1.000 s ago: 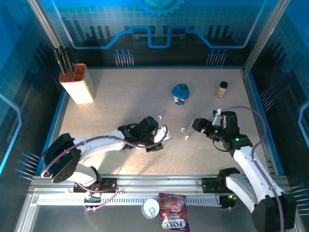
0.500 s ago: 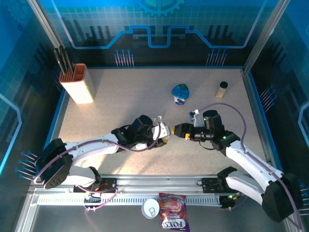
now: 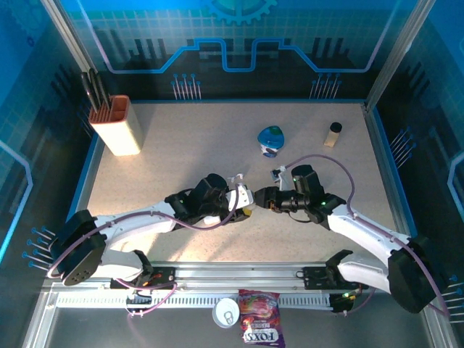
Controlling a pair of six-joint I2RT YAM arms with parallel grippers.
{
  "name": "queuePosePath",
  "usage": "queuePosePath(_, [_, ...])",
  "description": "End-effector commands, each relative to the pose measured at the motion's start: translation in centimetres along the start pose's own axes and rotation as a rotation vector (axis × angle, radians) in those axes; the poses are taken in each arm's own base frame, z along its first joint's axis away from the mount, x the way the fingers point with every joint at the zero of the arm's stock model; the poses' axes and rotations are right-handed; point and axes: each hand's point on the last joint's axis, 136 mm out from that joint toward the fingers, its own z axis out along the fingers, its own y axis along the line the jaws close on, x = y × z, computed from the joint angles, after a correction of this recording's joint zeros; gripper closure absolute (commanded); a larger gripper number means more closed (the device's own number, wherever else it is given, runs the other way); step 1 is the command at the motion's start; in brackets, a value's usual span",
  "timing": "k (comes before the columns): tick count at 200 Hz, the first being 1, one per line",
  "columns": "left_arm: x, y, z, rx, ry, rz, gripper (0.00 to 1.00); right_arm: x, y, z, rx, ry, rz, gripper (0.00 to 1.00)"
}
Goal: Insert wireless bluetooth earbuds into charging case
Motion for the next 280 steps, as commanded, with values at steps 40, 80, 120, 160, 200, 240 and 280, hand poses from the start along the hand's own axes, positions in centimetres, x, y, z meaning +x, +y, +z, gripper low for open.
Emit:
queuePosePath(40, [-0.9, 0.6, 0.0, -0.020, -0.039, -0.006, 0.59, 0.7, 1.2, 0.5, -0.054, 0.043, -0.007, 0.66])
queuePosePath(80, [-1.2, 1.4, 0.0, -0.062, -0.069, -0.032, 0.50, -0.3, 1.3, 0.0, -0.047, -0.010, 0.003, 0.79])
queuePosePath(120, [-3.8, 2.5, -2.1, -0.073, -0.295, -0.117, 0.14, -2.5, 2.7, -2.1, -0.155, -0.118, 0.042, 0.81])
queuePosePath(160, [-6.4, 3.4, -4.7, -0.048, -0.530, -0.163, 0.02, -4.3, 5.2, -5.2, -0.310, -0.208, 0.073, 0.82])
queuePosePath(200, [-7.7, 4.0, -5.9, -0.012, -0.667, -0.180, 0.03, -4.7, 7.8, -6.8, -0.474, -0.223, 0.127, 0.84])
queuePosePath(240, [-9.3, 4.1, -6.8, 0.028, -0.788, -0.137, 0.07, -5.0, 9.9, -7.7, -0.537, -0.221, 0.146, 0.85])
queuePosePath(280, [-10.6, 4.6, -7.2, 0.099, -0.869, -0.143, 0.20, -5.0, 10.9, -7.8, -0.562, -0.206, 0.174, 0.87])
